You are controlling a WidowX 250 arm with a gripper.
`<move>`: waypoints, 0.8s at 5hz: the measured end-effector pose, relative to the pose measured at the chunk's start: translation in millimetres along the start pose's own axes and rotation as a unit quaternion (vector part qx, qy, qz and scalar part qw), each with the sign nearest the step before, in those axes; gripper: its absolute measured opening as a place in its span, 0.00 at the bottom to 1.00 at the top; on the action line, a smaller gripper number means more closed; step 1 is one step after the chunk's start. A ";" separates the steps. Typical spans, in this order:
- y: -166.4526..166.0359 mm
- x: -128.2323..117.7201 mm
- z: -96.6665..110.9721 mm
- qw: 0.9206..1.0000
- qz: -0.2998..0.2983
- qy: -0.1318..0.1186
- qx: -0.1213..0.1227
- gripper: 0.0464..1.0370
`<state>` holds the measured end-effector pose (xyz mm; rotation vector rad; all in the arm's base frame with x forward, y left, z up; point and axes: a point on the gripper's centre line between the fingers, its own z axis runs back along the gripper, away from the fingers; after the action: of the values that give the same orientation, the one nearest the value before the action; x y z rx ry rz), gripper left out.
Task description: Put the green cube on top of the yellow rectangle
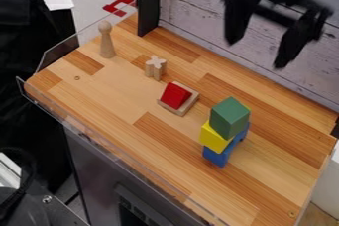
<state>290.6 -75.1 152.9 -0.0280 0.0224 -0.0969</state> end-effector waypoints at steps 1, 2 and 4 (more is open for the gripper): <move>38.2 -0.6 -17.9 0.999 0.053 0.000 -0.008 0.96; 62.9 -7.2 -27.7 0.997 0.072 0.009 0.001 0.96; 89.7 -8.7 -41.0 0.996 0.082 0.015 0.016 0.96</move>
<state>289.7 13.8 109.5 0.0083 0.0538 0.0675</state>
